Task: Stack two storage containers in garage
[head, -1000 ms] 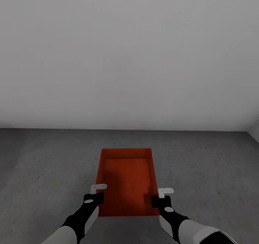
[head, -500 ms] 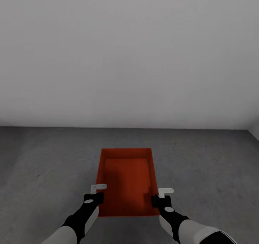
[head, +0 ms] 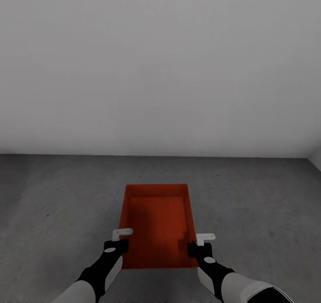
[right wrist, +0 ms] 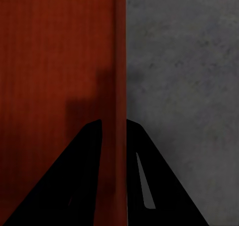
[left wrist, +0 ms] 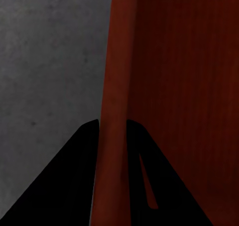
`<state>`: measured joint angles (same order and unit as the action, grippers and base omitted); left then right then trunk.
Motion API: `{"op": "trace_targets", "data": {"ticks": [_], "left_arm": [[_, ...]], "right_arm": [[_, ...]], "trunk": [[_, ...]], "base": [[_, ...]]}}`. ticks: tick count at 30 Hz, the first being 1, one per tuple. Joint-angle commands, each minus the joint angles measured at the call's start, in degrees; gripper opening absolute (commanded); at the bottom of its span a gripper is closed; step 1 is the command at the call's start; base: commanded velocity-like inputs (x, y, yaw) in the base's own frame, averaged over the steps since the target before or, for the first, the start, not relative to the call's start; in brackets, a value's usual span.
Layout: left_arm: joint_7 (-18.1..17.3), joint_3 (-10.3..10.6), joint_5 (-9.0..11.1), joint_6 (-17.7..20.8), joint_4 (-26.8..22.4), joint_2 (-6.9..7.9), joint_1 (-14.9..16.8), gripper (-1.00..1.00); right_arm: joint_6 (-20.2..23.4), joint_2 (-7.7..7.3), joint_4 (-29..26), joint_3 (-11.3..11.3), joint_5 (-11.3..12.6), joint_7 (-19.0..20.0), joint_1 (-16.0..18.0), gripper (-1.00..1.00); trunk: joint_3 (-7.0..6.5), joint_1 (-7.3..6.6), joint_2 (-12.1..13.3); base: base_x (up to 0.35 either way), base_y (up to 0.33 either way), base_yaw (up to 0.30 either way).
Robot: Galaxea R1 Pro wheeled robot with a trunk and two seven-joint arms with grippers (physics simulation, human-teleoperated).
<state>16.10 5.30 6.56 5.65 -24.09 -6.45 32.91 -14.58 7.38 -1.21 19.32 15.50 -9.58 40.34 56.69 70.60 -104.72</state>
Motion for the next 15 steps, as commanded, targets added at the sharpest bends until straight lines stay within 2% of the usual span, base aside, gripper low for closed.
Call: {"op": "trace_targets", "data": {"ticks": [1, 15], "left_arm": [[0.86, -1.43, -0.14, 0.41, -0.26, 1.88, 0.05, -1.0], [0.86, -1.43, -0.14, 0.42, -0.26, 1.88, 0.05, -1.0]], "right_arm": [[-0.1, 0.01, -0.02, -1.56, 0.15, -0.17, 0.0, -1.0], [-0.1, 0.01, -0.02, -1.56, 0.15, -0.17, 0.0, -1.0]], "trunk": [[0.13, -0.01, -0.02], [1.41, -0.01, -0.02]], "base": [[0.0, 0.0, 0.0], [0.0, 0.0, 0.0]]}}
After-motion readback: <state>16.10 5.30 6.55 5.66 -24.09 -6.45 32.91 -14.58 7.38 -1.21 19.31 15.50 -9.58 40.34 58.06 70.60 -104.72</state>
